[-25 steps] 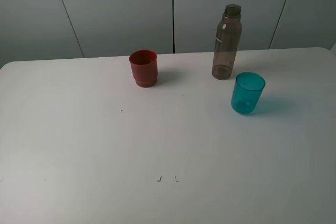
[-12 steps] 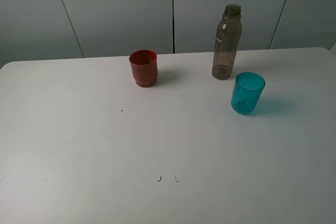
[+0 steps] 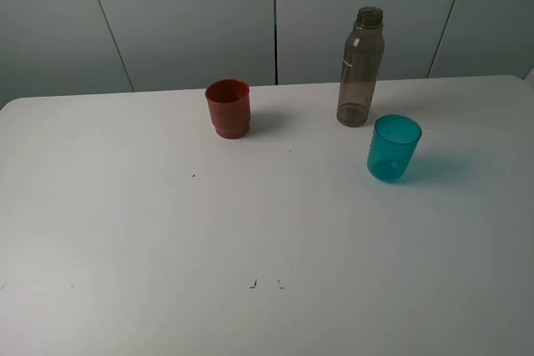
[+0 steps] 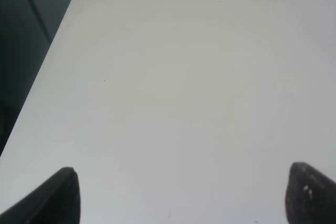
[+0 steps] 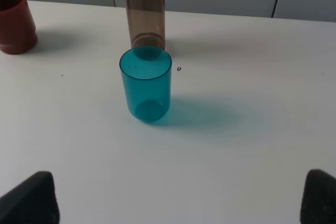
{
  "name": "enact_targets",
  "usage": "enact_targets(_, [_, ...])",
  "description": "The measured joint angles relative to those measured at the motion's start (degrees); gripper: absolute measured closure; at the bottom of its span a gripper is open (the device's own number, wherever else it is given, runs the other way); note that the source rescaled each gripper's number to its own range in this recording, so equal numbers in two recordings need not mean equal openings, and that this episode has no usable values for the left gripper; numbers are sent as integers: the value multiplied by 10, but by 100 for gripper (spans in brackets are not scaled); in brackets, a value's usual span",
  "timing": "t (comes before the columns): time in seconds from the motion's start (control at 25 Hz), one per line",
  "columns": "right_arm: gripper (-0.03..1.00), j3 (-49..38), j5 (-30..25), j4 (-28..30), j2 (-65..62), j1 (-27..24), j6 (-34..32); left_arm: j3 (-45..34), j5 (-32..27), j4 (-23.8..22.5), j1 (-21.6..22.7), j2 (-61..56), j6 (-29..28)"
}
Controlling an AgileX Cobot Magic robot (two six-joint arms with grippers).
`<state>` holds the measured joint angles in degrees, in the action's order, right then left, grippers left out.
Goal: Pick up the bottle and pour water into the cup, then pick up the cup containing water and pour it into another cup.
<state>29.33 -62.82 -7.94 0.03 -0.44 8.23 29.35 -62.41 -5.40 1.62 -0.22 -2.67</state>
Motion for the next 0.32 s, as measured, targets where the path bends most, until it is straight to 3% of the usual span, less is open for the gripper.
enact_targets(0.32, [-3,0,0,0,0,0,0,0,0,0,0,0,0])
